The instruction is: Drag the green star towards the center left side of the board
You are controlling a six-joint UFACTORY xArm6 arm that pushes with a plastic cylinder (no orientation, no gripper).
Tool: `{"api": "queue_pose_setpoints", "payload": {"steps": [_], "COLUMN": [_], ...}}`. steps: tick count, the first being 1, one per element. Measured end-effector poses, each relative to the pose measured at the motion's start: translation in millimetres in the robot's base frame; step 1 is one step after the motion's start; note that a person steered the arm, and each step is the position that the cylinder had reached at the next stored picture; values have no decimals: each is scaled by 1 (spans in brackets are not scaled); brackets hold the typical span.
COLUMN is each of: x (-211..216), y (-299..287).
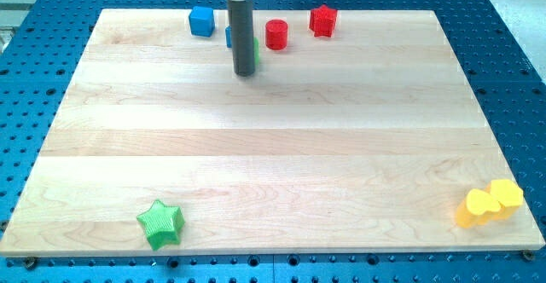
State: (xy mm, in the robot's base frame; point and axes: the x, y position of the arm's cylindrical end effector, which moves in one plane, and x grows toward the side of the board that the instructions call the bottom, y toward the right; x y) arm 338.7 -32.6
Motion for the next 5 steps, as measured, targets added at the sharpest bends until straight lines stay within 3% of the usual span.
{"api": "queue_pose_setpoints", "payload": {"steps": [1, 2, 3, 4, 5], "x": [78, 205, 280, 280, 279], "y": [12, 45, 23, 18, -64]}}
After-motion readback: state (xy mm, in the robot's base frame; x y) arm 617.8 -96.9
